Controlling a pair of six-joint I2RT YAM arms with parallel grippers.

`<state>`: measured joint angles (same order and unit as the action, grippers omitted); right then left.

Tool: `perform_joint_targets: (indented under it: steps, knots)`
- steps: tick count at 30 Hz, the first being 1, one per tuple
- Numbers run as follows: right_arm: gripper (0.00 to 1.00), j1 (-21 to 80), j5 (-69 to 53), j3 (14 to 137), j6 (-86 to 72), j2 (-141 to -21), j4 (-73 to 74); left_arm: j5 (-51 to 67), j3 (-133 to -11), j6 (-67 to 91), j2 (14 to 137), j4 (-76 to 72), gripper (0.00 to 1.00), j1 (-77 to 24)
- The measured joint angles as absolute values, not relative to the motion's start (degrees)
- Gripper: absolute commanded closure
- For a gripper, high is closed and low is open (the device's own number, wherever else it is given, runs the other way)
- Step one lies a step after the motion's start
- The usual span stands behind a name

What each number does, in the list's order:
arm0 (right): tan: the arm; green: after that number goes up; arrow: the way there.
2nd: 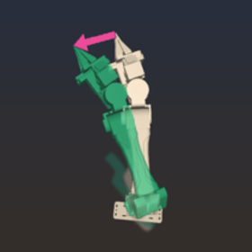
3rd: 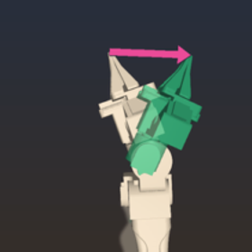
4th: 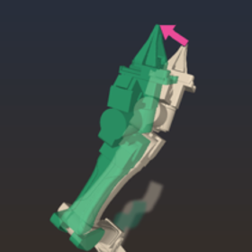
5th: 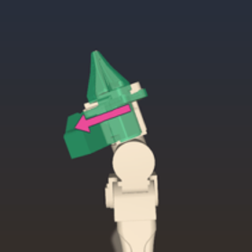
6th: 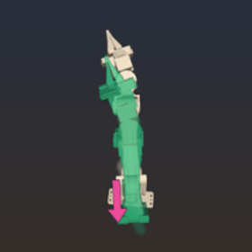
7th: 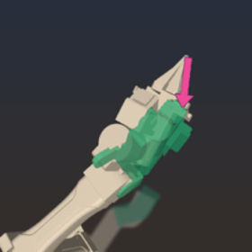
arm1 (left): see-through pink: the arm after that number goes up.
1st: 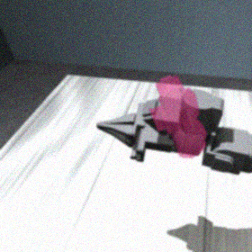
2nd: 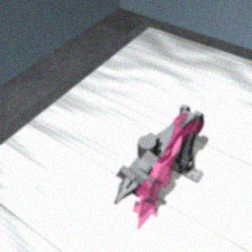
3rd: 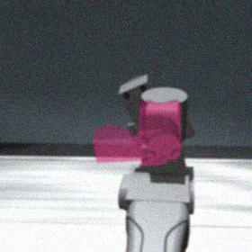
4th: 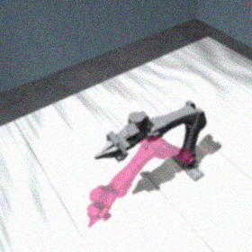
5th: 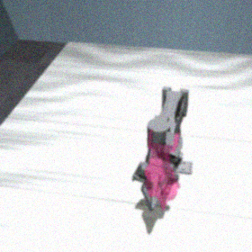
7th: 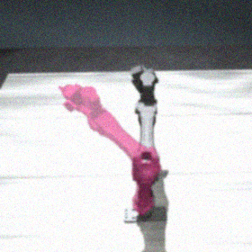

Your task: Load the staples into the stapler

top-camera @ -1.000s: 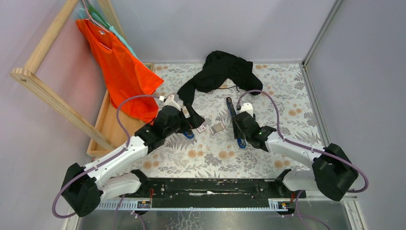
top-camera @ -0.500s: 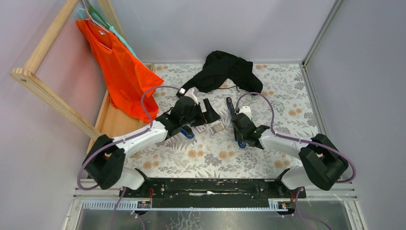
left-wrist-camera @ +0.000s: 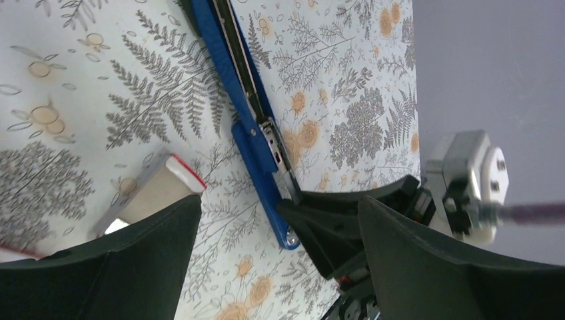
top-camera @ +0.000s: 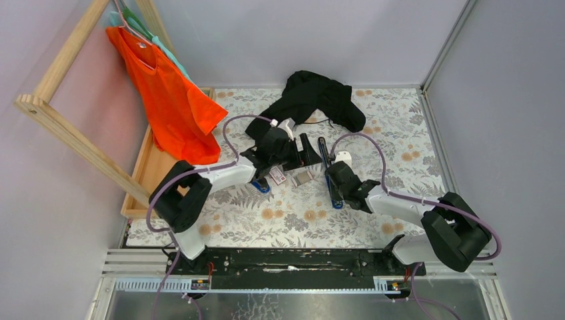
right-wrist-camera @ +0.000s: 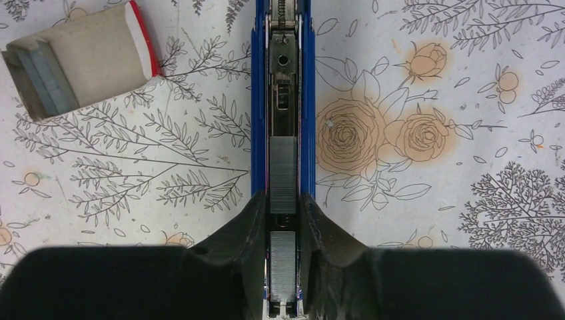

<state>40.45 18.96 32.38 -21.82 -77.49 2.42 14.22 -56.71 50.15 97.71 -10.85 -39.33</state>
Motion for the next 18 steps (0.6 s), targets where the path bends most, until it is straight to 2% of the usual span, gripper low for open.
perform_joint_targets:
  steps: [18]
  knots:
    - [1.00,40.3,12.4,28.8,-20.6,-75.4,-4.7,17.2,-63.7,59.5,113.9,-16.3,0.17,-38.7]
